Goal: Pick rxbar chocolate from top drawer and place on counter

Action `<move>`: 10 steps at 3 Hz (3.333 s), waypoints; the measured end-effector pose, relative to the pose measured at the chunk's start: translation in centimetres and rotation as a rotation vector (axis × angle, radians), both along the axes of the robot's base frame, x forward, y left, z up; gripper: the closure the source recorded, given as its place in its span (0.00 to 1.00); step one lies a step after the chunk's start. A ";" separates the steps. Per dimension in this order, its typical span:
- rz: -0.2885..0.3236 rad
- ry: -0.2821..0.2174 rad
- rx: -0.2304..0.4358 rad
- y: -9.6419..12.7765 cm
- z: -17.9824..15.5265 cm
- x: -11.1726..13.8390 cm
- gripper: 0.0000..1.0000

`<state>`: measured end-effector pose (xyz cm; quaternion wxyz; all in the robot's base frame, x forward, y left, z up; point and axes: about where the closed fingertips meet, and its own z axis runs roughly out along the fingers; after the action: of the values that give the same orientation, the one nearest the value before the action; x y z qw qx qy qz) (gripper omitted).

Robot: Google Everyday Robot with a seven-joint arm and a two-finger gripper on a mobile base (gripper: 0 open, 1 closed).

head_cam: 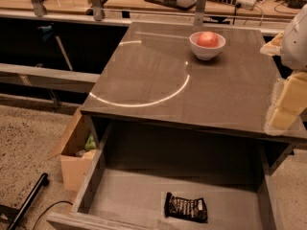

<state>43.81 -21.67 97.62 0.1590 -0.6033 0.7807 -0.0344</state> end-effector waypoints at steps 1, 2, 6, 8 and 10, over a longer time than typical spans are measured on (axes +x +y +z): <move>0.000 0.000 0.000 0.0 0.0 0.0 0.00; 0.010 -0.025 0.060 0.0 -0.6 -0.6 0.00; -0.002 -0.062 0.217 -0.3 -8.2 -4.0 0.00; 0.032 -0.015 0.302 0.3 -12.8 -7.1 0.00; 0.098 -0.008 0.389 3.0 -18.0 -10.1 0.00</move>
Offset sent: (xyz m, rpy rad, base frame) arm -0.0229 -0.0033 -0.0233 0.2216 -0.0735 0.0391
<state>33.76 -18.66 79.66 0.2772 -0.5984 0.7417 0.1227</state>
